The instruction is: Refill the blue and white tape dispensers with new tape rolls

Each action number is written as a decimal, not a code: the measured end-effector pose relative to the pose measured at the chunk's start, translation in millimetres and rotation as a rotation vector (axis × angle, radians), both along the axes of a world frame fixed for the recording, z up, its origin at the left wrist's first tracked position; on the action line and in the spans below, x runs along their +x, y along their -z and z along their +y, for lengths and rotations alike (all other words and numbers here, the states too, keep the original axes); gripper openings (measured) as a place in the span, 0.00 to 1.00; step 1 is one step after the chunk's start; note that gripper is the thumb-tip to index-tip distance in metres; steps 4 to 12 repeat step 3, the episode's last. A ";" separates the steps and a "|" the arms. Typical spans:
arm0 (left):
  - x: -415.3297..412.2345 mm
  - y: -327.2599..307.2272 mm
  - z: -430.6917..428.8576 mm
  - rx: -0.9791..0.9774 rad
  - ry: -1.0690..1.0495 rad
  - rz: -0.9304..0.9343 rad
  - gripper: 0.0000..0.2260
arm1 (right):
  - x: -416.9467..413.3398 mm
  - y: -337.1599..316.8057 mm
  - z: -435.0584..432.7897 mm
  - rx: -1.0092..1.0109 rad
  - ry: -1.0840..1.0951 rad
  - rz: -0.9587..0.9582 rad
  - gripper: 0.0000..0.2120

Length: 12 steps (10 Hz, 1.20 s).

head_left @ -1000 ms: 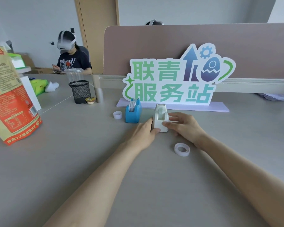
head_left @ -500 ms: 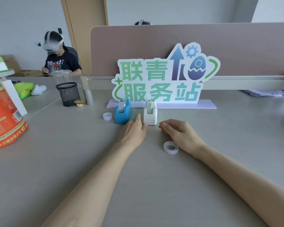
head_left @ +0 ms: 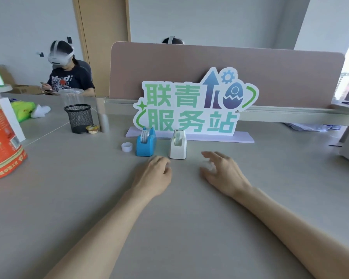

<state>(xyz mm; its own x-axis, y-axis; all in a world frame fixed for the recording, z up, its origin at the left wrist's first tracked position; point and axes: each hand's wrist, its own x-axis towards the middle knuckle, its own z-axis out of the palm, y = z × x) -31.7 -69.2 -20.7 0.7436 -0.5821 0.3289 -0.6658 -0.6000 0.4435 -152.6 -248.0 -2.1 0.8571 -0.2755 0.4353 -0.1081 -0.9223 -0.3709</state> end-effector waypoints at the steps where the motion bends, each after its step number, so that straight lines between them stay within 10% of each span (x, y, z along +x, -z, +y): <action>1: -3.2 -4.1 -1.5 0.038 -0.034 -0.057 0.12 | 26.4 -2.3 -18.6 0.040 0.096 0.017 0.22; 3: -7.1 -7.5 -3.4 0.050 -0.054 -0.085 0.12 | 43.7 -5.7 -32.1 0.387 0.201 0.000 0.26; 12: -7.1 -7.5 -3.4 0.050 -0.054 -0.085 0.12 | 43.7 -5.7 -32.1 0.387 0.201 0.000 0.26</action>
